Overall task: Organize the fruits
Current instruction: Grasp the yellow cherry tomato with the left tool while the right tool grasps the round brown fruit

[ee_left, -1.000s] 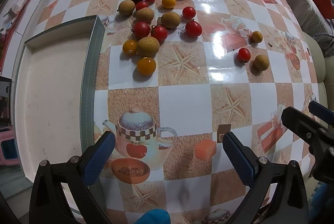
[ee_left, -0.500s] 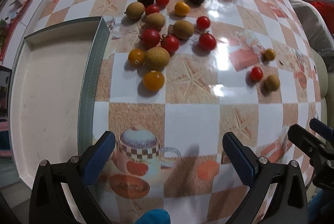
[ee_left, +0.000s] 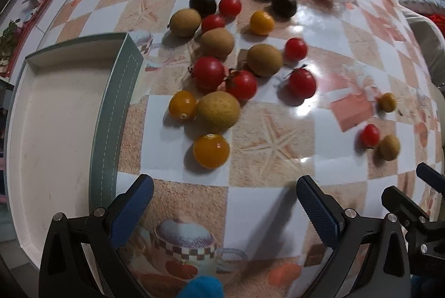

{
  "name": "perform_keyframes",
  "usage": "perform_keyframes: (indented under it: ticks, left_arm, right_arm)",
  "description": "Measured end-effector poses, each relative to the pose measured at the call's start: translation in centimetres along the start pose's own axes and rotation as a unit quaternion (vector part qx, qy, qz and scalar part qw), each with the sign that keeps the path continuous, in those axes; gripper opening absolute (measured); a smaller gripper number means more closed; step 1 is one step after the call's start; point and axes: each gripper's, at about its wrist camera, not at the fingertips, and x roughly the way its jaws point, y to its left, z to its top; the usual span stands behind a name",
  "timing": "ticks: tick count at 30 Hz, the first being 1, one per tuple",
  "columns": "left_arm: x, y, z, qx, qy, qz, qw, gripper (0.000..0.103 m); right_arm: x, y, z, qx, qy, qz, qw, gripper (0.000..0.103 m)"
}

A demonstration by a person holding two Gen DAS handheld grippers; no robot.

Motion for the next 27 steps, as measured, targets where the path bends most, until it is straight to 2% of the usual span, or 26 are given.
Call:
perform_keyframes:
  ticks: [7,12,17,21,24,25,26,27]
  left_arm:
    - [0.9,1.1,1.1,0.004,-0.009,0.020,0.9997,0.103]
    - [1.2,0.9,1.9,0.017,0.016,0.028,0.9993,0.103]
    - [1.4,1.6,3.7,0.003,-0.013,0.029,0.9995,0.100]
    - [1.2,0.9,4.6,0.012,-0.026,0.029,0.9992,0.083]
    - [1.1,0.0,5.2,0.019,-0.030,0.030,0.9989,0.070]
    - [1.2,-0.1,5.4,0.018,-0.030,0.029,0.9990,0.065]
    - [1.1,-0.2,5.7,0.017,-0.032,0.028,0.9990,0.058]
    - [1.0,-0.3,5.9,0.016,-0.034,0.029,0.9989,0.054]
  right_arm:
    - [1.0,0.7,0.7,-0.020,-0.009,0.001,1.000,0.102]
    - [1.5,1.4,0.8,-0.033,-0.019,-0.004,0.999,0.097]
    - [1.5,2.1,0.7,-0.046,-0.043,-0.014,0.998,0.089]
    - [1.2,2.7,0.9,-0.056,-0.055,-0.018,0.997,0.071]
    - [1.2,3.2,1.1,-0.062,-0.057,-0.015,0.996,0.062]
    - [1.2,3.3,1.1,-0.065,-0.058,-0.014,0.996,0.051]
    - [1.1,3.5,1.2,-0.068,-0.061,-0.012,0.996,0.044]
    - [1.0,3.4,1.2,-0.067,-0.062,-0.006,0.996,0.031]
